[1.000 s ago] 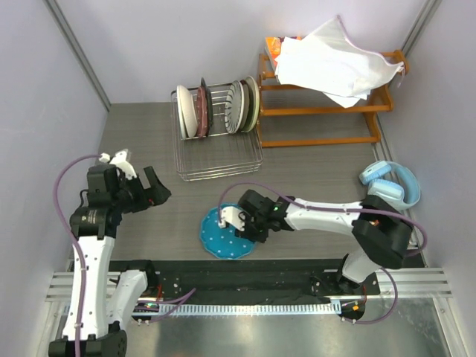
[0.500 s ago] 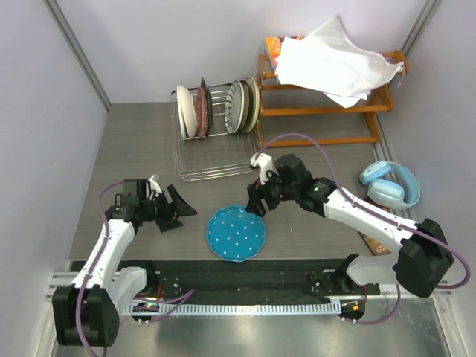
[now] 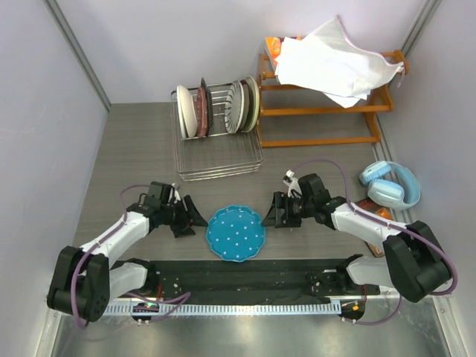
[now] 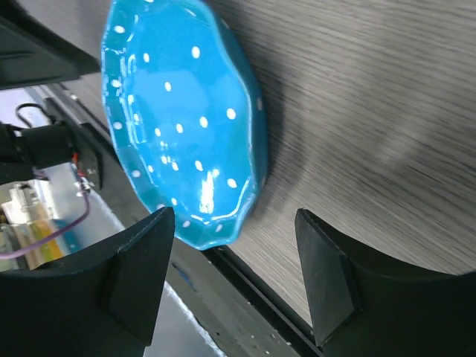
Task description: Load the plates into the dish rack
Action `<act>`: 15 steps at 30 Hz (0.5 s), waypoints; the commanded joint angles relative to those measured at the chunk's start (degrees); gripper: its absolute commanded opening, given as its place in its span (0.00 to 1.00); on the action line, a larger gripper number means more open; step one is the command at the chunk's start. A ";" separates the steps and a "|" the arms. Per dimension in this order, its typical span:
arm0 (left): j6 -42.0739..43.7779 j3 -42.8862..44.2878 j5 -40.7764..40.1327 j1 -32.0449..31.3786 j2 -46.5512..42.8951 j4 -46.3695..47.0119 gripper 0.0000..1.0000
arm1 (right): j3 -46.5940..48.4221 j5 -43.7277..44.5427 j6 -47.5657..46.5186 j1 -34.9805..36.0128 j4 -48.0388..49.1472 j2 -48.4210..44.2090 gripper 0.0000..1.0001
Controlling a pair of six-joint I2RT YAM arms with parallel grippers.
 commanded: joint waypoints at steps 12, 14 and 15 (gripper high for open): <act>-4.73 -3.07 -1.00 -8.66 10.39 17.20 0.28 | -6.65 -7.37 14.47 -0.21 23.75 15.46 0.75; -5.34 -3.43 -0.29 -8.66 10.92 17.38 0.14 | -5.25 -8.61 15.61 -0.13 26.90 21.16 0.75; -5.26 -3.69 0.23 -8.75 10.92 17.29 0.08 | -4.54 -9.92 15.79 -0.13 27.62 22.85 0.75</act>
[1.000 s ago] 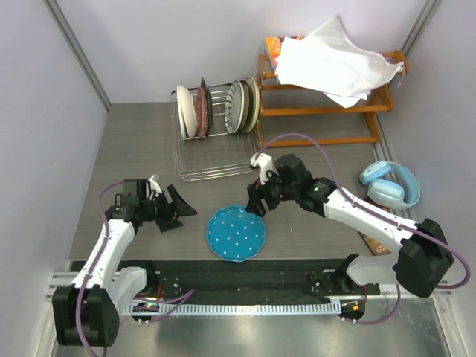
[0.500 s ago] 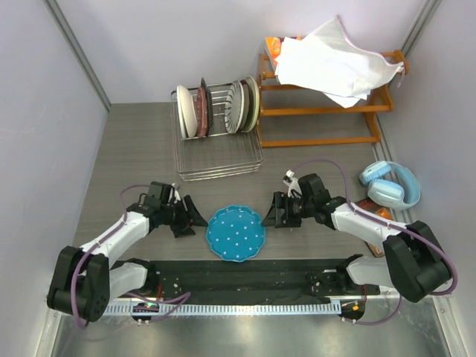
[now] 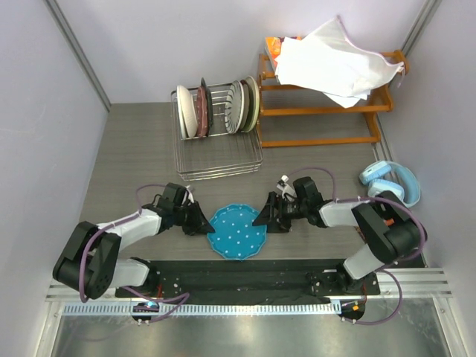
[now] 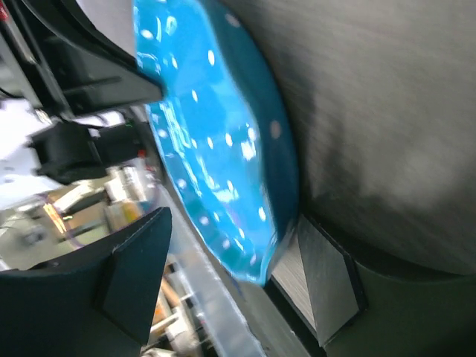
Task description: Load the plates into the dish rack
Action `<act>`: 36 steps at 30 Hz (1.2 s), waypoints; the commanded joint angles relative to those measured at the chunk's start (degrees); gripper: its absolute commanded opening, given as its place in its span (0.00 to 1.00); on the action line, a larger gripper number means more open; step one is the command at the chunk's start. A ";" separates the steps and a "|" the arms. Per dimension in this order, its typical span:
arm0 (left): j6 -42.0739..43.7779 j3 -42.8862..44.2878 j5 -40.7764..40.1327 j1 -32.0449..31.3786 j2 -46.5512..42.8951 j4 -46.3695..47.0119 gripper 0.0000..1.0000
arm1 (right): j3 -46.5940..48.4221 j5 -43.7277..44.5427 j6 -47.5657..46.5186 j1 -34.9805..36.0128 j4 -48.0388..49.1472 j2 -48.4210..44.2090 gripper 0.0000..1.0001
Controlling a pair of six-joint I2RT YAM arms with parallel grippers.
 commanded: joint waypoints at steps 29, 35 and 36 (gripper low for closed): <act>14.67 12.82 -5.25 3.11 -2.86 -14.77 0.69 | 13.41 -4.03 -15.35 -3.90 -11.29 -0.92 0.01; 31.81 30.66 -6.40 10.67 -8.58 -23.66 0.71 | 26.51 -6.58 -31.27 -4.79 -29.93 -10.05 0.01; 34.87 33.03 -6.57 12.50 -8.84 -24.38 0.71 | 28.62 -6.76 -32.85 -4.79 -31.87 -10.76 0.01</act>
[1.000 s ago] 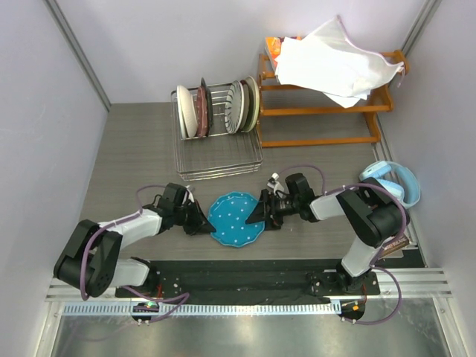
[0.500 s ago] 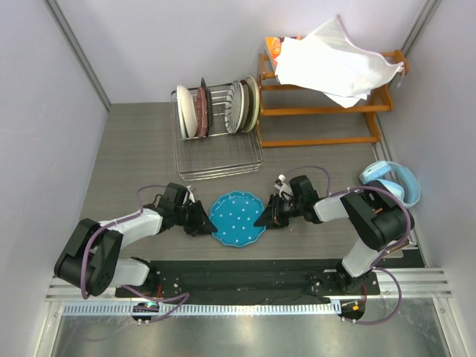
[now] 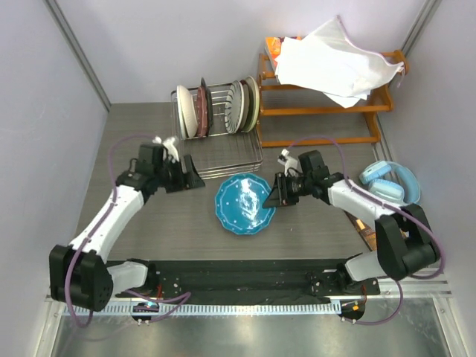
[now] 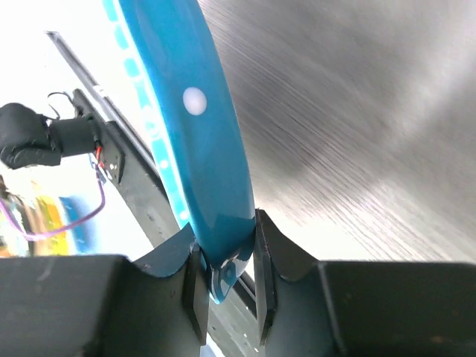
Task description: Load the plates into the dish rack
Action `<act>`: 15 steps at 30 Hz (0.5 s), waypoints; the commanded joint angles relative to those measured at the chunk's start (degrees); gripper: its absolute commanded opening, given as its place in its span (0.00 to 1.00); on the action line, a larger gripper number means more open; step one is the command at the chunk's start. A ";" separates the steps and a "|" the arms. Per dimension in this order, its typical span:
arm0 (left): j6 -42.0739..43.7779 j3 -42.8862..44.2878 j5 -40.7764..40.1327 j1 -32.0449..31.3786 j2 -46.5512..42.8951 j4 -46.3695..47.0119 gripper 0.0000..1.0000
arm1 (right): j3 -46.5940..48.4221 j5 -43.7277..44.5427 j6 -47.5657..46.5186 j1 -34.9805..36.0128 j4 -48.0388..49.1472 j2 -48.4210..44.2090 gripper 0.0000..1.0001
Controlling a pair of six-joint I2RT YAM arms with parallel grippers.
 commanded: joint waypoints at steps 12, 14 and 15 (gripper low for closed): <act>24.69 22.75 -16.67 9.53 -9.53 1.64 0.75 | 39.51 20.37 -3.39 -0.13 -1.45 -6.44 0.01; 24.08 21.69 -19.31 9.53 -9.62 2.96 0.76 | 44.95 27.40 -2.24 -0.04 0.87 -2.16 0.01; 24.07 20.82 -19.24 9.45 -9.62 3.83 0.76 | 47.32 33.79 -2.33 0.13 1.92 -0.56 0.01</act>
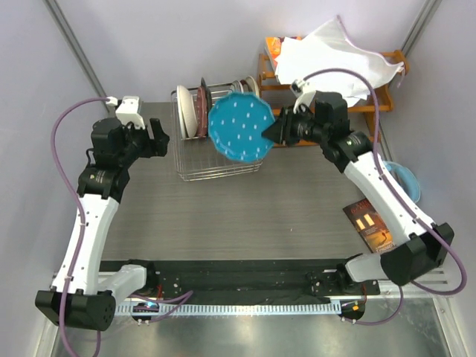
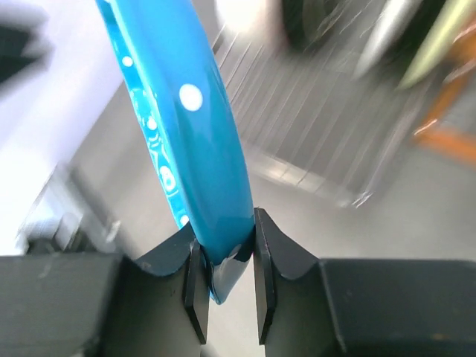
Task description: Load the plates into the dish rack
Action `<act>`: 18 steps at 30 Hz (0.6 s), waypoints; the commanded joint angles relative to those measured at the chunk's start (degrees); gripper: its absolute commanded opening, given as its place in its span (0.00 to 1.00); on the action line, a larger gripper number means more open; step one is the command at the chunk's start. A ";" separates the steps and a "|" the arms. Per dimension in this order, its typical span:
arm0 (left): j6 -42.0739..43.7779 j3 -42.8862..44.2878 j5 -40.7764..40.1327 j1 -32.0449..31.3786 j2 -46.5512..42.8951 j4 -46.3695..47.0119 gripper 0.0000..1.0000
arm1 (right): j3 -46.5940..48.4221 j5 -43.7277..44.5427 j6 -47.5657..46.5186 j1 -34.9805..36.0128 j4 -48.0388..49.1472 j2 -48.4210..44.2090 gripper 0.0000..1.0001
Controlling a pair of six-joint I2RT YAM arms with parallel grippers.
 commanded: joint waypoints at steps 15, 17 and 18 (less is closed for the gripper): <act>-1.63 -11.04 2.25 5.47 -2.28 14.32 0.76 | 34.21 65.97 -2.76 14.43 22.43 28.73 0.01; -1.54 -12.00 1.38 7.23 -3.07 14.23 0.76 | 35.53 67.09 -2.23 14.70 22.34 31.37 0.01; -1.46 -12.27 1.29 7.32 -3.51 14.14 0.76 | 37.02 67.11 -2.41 14.79 22.51 32.33 0.01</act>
